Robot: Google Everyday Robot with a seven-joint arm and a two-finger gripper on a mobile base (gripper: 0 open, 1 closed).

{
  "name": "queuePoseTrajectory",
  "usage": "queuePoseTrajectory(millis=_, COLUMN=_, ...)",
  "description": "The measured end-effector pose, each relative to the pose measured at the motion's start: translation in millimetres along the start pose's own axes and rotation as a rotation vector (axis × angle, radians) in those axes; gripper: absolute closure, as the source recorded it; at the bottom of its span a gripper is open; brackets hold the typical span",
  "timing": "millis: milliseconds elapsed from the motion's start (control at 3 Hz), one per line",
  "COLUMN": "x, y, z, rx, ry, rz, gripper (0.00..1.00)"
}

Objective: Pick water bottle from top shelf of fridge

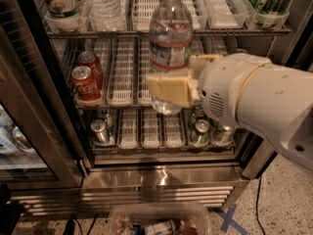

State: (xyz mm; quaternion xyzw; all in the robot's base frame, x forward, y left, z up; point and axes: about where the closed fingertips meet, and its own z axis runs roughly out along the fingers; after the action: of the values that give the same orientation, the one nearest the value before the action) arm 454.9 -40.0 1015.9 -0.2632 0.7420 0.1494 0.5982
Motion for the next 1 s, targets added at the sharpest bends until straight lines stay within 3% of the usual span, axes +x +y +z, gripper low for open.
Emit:
queuePoseTrajectory(millis=333, x=30, y=-18, z=-24, rx=-0.060, ry=0.100, rz=0.076, gripper=1.00)
queuePoseTrajectory(millis=667, x=19, y=-5, z=-28, rx=-0.162, ry=0.129, rz=0.069, gripper=1.00)
queuePoseTrajectory(millis=1000, x=-2, y=33, z=-12, rx=-0.291, ry=0.131, rz=-0.002, gripper=1.00)
